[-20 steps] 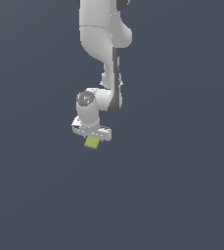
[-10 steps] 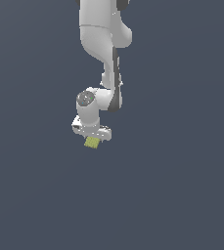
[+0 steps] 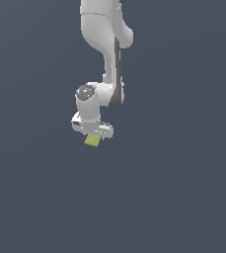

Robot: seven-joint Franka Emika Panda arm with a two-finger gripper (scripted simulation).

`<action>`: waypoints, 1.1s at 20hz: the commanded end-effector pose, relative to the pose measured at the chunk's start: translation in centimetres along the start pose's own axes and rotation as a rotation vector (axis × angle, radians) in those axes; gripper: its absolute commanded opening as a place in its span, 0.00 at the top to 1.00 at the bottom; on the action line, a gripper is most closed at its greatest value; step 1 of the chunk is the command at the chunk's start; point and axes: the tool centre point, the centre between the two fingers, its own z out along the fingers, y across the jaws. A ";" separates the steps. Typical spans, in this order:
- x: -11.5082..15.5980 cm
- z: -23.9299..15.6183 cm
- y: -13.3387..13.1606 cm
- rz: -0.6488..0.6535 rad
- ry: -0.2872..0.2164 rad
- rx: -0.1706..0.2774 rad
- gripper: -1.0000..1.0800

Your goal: Pick up the object and move it to a goal position.

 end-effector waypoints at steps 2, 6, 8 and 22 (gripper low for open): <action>-0.3 -2.2 -0.1 0.000 0.002 0.000 1.00; -0.8 -5.5 -0.2 0.000 0.002 0.000 1.00; -1.1 -7.4 -0.2 0.000 0.002 0.000 1.00; -3.4 -22.1 -0.5 0.001 0.002 -0.001 1.00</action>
